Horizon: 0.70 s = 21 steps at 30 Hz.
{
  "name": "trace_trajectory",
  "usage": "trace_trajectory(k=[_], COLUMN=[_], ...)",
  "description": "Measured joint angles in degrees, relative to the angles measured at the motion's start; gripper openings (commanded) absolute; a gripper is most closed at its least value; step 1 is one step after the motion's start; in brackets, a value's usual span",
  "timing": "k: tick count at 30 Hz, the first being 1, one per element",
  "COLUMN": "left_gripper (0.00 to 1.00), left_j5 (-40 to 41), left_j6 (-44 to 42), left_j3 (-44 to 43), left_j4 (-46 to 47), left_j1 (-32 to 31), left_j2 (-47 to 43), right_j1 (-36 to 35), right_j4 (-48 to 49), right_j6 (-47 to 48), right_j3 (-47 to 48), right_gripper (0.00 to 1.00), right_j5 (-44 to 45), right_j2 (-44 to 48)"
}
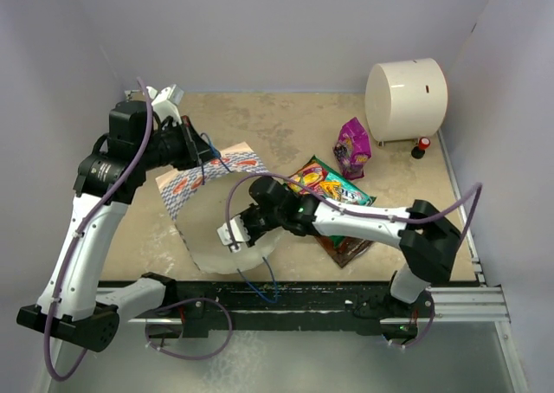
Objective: Take the snacks out of the paper bag
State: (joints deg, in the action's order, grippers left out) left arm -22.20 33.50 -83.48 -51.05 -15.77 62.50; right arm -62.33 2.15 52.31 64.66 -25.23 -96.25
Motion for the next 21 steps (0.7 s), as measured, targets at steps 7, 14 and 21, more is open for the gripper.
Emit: trace_trajectory(k=[7,14,21], left_gripper=[0.00,0.00,0.00], left_j5=[0.74,3.98,7.15], left_j6=[-0.02,0.00,0.00], left_j3=[-5.07,-6.05,-6.08], left_j4=[0.13,-0.09,-1.09], left_j1=[0.00,0.00,0.00], left_j2=[3.21,4.46,5.62], right_j1=[-0.02,0.00,3.67], right_j4=[-8.55,-9.79,-5.99], right_j6=[2.08,-0.70,-8.52], right_j3=[-0.48,-1.09,-4.66], right_gripper=[0.00,0.00,0.00], right_j5=[-5.77,-6.47,9.94], right_j2=[13.53,29.73,37.97])
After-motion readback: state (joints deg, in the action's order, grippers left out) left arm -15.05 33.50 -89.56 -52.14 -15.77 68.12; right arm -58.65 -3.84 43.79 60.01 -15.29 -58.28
